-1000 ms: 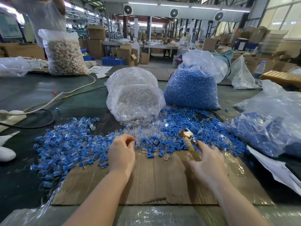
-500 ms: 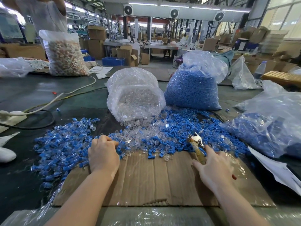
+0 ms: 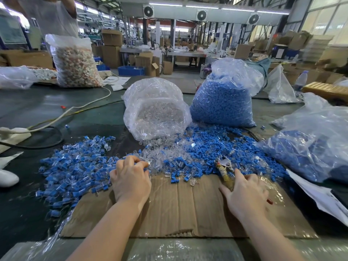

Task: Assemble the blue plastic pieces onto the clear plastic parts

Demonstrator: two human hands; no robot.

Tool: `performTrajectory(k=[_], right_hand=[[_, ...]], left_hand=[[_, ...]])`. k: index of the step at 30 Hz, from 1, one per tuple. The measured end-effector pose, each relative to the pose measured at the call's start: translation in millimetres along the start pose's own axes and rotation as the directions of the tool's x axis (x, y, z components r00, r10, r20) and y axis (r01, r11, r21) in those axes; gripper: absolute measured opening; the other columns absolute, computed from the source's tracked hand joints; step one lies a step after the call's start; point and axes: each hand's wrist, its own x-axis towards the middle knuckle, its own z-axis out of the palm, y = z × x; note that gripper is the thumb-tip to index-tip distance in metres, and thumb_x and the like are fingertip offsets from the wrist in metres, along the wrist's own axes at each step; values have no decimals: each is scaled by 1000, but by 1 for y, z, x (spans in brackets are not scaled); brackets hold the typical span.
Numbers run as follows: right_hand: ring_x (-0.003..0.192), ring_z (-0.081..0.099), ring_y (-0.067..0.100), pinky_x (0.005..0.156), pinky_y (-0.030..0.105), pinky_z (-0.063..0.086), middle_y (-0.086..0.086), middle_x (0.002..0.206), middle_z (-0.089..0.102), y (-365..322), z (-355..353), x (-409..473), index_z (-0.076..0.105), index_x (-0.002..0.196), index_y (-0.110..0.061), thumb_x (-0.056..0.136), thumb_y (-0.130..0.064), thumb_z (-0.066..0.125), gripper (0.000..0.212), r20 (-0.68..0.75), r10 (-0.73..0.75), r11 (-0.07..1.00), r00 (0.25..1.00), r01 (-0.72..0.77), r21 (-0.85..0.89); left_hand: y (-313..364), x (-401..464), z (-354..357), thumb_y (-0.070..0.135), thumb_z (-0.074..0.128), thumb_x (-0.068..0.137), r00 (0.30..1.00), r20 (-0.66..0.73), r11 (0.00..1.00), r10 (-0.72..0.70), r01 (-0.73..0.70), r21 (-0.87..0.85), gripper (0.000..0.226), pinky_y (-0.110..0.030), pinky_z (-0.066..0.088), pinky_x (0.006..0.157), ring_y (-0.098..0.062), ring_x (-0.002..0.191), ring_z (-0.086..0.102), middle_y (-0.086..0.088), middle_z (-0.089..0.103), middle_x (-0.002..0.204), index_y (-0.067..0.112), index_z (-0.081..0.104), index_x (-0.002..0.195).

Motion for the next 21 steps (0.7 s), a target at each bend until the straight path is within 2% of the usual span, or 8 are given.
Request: performTrajectory(k=[5, 15, 21], right_hand=[[120, 40, 27, 97, 38, 35, 9, 129, 42, 0, 2, -1, 27, 141, -23, 86, -65, 39, 70, -14, -15, 1000, 1000, 15, -21], [130, 32, 28, 104, 39, 30, 9, 141, 36, 3, 3, -5, 21, 144, -25, 89, -65, 30, 69, -8, -24, 999, 1000, 24, -44], [132, 31, 26, 108, 38, 24, 4, 142, 38, 12, -6, -12, 28, 142, -28, 91, -59, 31, 60, -25, -61, 998, 998, 61, 18]], left_hand=[[-2, -4, 2, 34, 53, 90, 1000, 4, 1000, 6, -6, -10, 26, -33, 27, 93, -15, 110, 34, 10, 48, 117, 33, 61, 115], [-5, -13, -1, 34, 57, 88, 1000, -26, 998, 10, -12, -67, 23, -32, 26, 90, -14, 109, 36, 11, 51, 114, 32, 64, 110], [-9, -32, -10, 27, 65, 84, 997, -70, 985, 37, -48, -164, 16, -32, 25, 85, -15, 100, 43, 9, 60, 101, 26, 70, 100]])
